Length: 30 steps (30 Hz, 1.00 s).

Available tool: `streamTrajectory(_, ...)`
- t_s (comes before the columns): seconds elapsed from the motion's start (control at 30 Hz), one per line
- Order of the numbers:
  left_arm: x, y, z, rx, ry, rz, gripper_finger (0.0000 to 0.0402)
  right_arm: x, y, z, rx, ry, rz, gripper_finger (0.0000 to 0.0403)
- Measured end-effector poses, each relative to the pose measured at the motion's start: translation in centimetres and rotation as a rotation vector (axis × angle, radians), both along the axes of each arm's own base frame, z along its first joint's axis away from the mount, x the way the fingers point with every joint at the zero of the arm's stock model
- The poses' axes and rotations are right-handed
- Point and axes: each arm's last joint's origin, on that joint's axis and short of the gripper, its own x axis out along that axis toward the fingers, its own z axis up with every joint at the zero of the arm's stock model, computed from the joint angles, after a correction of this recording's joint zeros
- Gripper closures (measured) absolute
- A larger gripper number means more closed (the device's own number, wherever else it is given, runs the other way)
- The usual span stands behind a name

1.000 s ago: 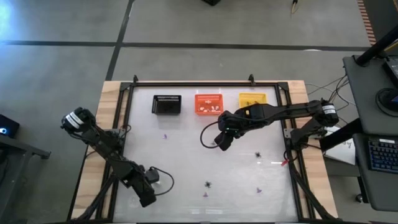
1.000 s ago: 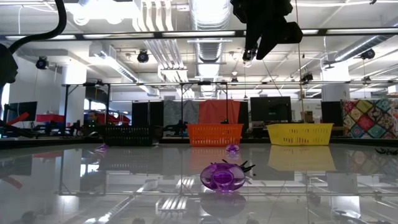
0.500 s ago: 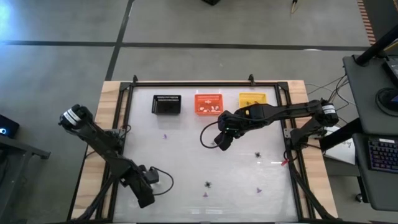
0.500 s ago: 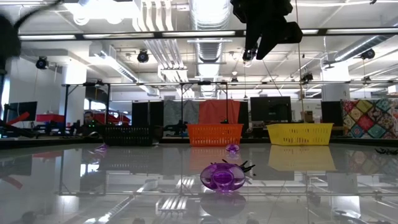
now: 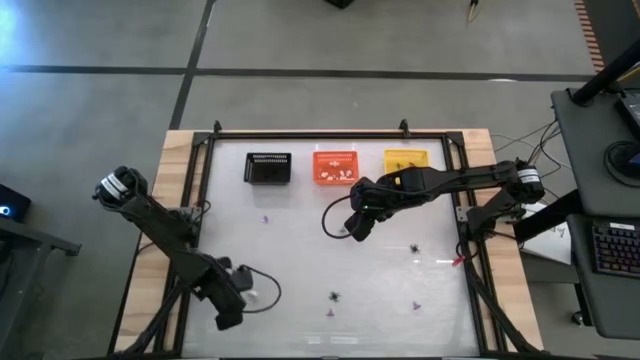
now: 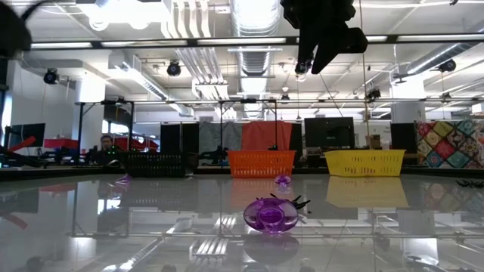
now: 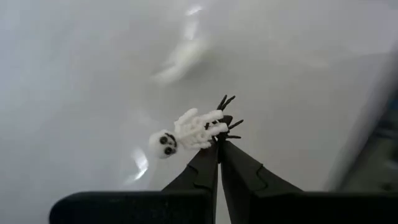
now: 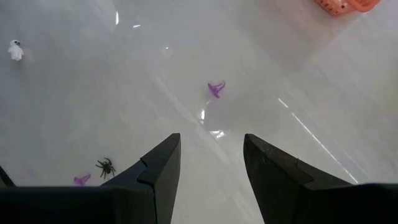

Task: Sort Halloween decoration
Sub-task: Put the bottom left spider toy into the black bin

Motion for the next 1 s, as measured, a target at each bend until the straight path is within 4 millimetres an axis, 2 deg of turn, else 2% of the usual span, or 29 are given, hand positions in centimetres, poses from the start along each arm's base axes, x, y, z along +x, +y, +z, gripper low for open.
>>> streamTrajectory(0.1,-0.5,0.7,-1.1,0.012,0.129,0.033,0.0401,0.0,0.0,0.0,0.0,0.0,-0.001,0.0236)
streamTrajectory(0.3,-0.3,0.4,-2.3,-0.014,0.233,-0.022,0.0401,0.1,0.0,0.0,0.009,-0.006,-0.017,0.0236)
streamTrajectory(0.4,0.4,-0.3,-2.1,-0.052,0.125,-0.064,0.0401,0.5,0.4,0.2,0.073,-0.06,-0.01,0.0236)
streamTrajectory(0.53,1.3,-0.3,-1.5,-0.035,-0.026,-0.046,0.0401,1.5,1.6,0.9,0.145,-0.184,0.094,0.0236)
streamTrajectory(0.73,1.6,-0.2,-0.9,0.011,-0.116,-0.019,0.0401,2.5,3.8,1.4,0.149,-0.322,0.223,0.0237)
streamTrajectory(0.87,1.9,-0.4,-0.6,-0.012,-0.163,-0.029,0.0401,3.8,5.8,0.4,0.16,-0.382,0.276,0.0245)
streamTrajectory(1.0,2.1,-0.7,-0.2,-0.048,-0.205,-0.037,0.0401,5.7,8.2,-1.7,0.179,-0.412,0.322,0.0261)
